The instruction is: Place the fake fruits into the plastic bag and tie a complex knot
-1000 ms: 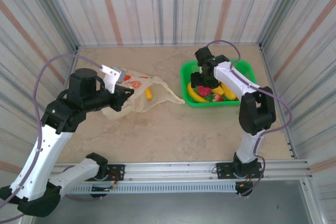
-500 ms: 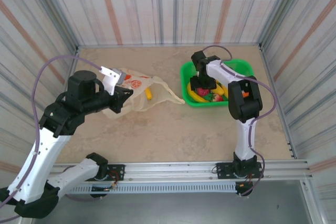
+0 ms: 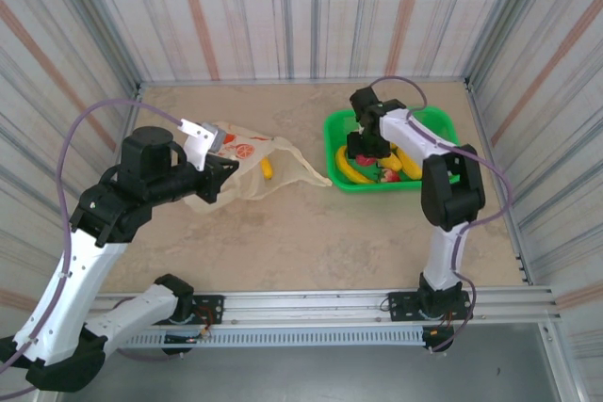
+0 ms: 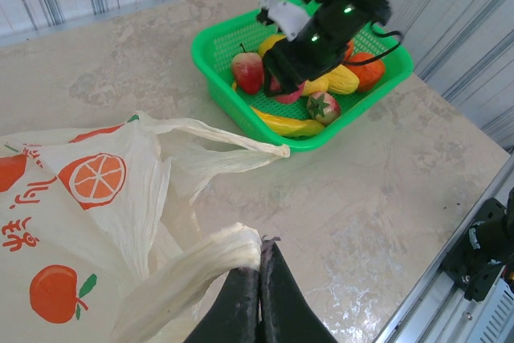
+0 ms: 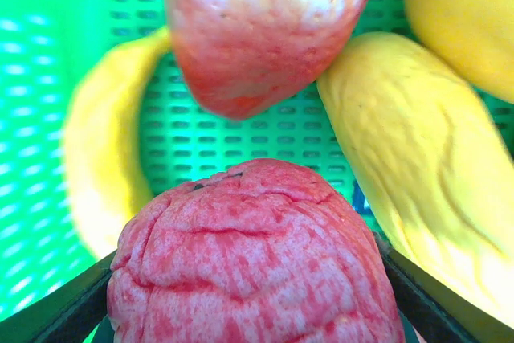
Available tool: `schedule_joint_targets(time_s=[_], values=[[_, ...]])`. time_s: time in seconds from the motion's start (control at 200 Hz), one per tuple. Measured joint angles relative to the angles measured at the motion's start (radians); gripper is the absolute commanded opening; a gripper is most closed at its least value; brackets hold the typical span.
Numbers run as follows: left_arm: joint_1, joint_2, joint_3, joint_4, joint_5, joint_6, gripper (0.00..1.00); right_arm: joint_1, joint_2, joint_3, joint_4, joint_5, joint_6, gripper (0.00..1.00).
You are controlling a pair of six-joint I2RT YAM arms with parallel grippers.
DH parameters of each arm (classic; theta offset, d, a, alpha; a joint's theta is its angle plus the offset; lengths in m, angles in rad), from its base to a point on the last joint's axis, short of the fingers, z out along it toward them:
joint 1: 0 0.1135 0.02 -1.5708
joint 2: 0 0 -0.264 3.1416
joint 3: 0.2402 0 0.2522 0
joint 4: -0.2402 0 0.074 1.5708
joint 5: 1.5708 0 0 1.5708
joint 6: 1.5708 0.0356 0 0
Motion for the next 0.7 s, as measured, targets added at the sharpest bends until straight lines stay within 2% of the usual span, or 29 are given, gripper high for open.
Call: schedule_joint_targets(time_s=[0.215, 0.396, 0.576, 0.696], values=[[0.0, 0.0, 0.0, 0.0, -0.006, 0.0, 0.0, 0.017, -0.275, -0.061, 0.072, -0.122, 0.0, 0.68], [0.0, 0.0, 0.0, 0.0, -0.008, 0.0, 0.0, 0.085, -0.413, -0.115, 0.142, -0.28, -0.002, 0.68], [0.0, 0.0, 0.0, 0.0, -0.016, 0.0, 0.0, 0.236, -0.421, -0.126, 0.192, -0.387, -0.003, 0.67], [0.0, -0.001, 0.0, 0.0, -0.016, 0.0, 0.0, 0.331, -0.334, -0.088, 0.197, -0.397, -0.003, 0.66]])
